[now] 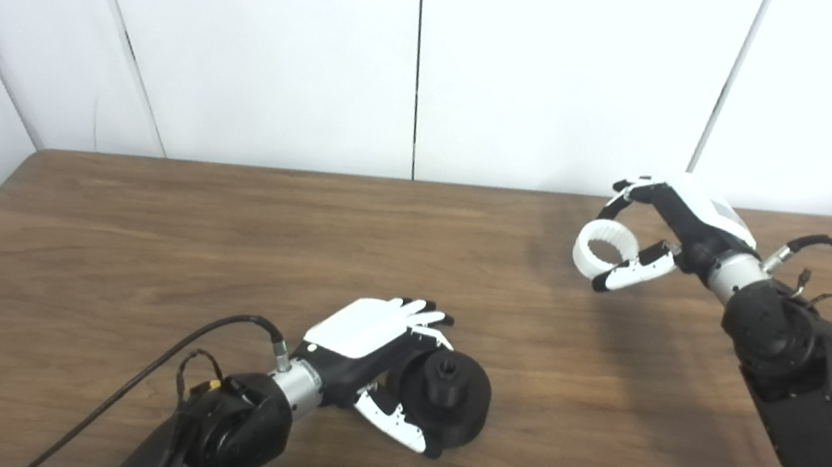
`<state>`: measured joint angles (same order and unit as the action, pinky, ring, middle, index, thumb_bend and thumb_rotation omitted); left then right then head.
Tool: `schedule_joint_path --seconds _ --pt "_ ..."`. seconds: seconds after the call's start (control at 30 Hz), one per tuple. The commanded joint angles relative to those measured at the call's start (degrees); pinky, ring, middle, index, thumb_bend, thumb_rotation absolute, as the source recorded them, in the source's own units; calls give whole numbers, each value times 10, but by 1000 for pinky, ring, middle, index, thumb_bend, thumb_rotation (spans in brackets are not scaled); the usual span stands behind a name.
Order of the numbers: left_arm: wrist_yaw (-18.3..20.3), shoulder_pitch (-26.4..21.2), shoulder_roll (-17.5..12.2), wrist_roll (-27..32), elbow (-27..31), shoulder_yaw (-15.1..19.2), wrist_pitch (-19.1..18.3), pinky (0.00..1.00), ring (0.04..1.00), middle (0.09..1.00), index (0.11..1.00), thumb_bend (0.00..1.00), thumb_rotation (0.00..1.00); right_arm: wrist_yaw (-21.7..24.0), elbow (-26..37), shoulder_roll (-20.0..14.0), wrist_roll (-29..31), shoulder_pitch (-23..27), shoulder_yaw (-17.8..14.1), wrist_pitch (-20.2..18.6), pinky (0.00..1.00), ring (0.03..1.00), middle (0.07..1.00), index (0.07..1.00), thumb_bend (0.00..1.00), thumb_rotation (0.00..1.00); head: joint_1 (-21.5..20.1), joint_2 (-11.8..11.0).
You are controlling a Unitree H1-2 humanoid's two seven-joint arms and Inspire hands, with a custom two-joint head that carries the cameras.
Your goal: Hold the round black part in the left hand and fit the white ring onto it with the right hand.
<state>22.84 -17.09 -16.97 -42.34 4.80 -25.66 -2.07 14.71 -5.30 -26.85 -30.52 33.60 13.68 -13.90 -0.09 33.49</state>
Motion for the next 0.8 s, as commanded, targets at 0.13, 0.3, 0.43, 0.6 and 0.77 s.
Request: schedule_joint_path --seconds 0.13,0.3,0.43,0.6,0.77 --pt "0 -20 2 -2 -10 -1 5 1000 1000 956 710 976 486 18 71 2 9 5 -9 -4 925 961 864 491 522 144 0 1" --pt "-4 -22 3 -5 -10 0 6 1000 1000 950 705 977 465 35 121 9 -3 -9 1 -9 916 955 863 491 522 144 -2 2" --pt "-2 -23 2 -2 -11 0 6 1000 1000 953 707 975 466 49 153 15 -2 -19 7 -8 920 951 858 490 523 143 -2 1" --pt "-1 -23 2 -1 -12 0 6 1000 1000 955 711 974 476 60 173 23 1 -29 13 -5 925 948 856 490 524 143 0 1" --pt "2 -22 2 -2 -9 1 2 1000 1000 956 713 969 460 79 187 33 8 -36 19 -10 960 962 861 489 524 144 0 1"
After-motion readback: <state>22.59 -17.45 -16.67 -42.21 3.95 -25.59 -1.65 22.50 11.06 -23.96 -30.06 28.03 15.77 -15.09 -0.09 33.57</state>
